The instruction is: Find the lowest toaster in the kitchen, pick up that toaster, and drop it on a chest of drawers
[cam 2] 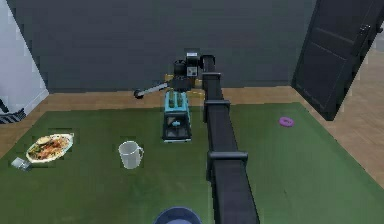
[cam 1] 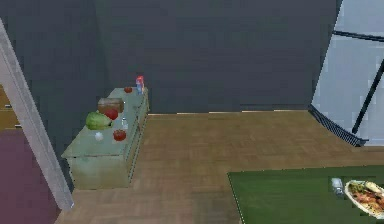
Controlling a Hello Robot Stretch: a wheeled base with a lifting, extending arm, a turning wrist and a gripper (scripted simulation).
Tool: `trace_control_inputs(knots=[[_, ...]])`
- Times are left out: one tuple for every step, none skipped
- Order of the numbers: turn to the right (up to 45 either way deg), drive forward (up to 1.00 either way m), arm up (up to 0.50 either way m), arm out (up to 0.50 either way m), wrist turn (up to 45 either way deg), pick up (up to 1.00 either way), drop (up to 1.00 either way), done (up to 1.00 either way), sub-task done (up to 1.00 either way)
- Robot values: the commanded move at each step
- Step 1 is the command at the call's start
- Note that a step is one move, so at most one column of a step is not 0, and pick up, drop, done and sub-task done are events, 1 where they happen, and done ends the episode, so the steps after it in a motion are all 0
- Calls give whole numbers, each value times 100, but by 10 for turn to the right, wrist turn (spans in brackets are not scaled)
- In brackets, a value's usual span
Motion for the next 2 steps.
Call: trace_control_inputs(knots=[[0,0,0,0,240,0,0,0,0],[0,0,-30,0,0,0,0,0,0]])
